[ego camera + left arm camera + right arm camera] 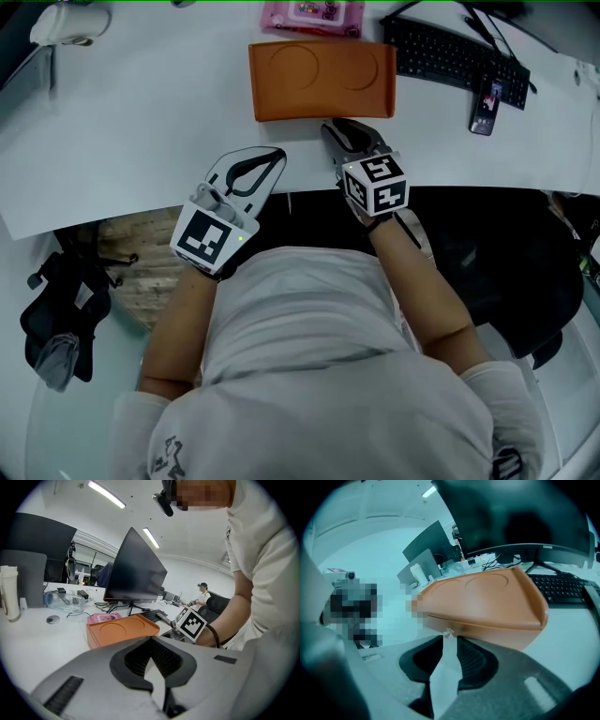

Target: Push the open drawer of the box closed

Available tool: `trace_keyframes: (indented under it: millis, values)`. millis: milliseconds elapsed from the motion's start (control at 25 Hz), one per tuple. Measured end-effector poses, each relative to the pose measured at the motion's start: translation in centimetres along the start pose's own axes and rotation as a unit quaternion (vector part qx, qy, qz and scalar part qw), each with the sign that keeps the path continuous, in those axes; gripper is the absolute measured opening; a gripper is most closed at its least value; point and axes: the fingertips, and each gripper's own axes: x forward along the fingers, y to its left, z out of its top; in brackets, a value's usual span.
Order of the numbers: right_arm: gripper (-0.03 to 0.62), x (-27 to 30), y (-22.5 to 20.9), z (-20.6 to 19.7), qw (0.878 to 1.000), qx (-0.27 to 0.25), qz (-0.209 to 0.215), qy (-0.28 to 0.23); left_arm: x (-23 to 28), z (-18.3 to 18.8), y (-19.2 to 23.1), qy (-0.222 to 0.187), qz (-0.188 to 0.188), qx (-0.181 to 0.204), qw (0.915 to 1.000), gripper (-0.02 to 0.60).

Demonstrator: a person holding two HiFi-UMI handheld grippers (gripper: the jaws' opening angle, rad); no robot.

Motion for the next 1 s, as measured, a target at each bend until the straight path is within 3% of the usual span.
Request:
trace_keyframes:
  millis: [360,760,1000]
  values:
    - [0.097,-4.4,2.0,0.3,0.999,-0.012,-0.036,-0.031,-4.0,1.3,-1.7,-0.025,-0.002,0.033,0.9991,-0.002]
    - [0.086,-11.1,7.0,2.3,0.992,-0.035,-0.071,-0.098,-12.0,3.1,-4.4,-0.052,0.01,0.076,0.9957,-0.002]
    - [0.055,-16.3,10.2,5.2,0.98,-0.078,-0.092,-0.16,-15.6,5.9,-5.8,-0.086,0.017,0.139,0.9864,-0.002]
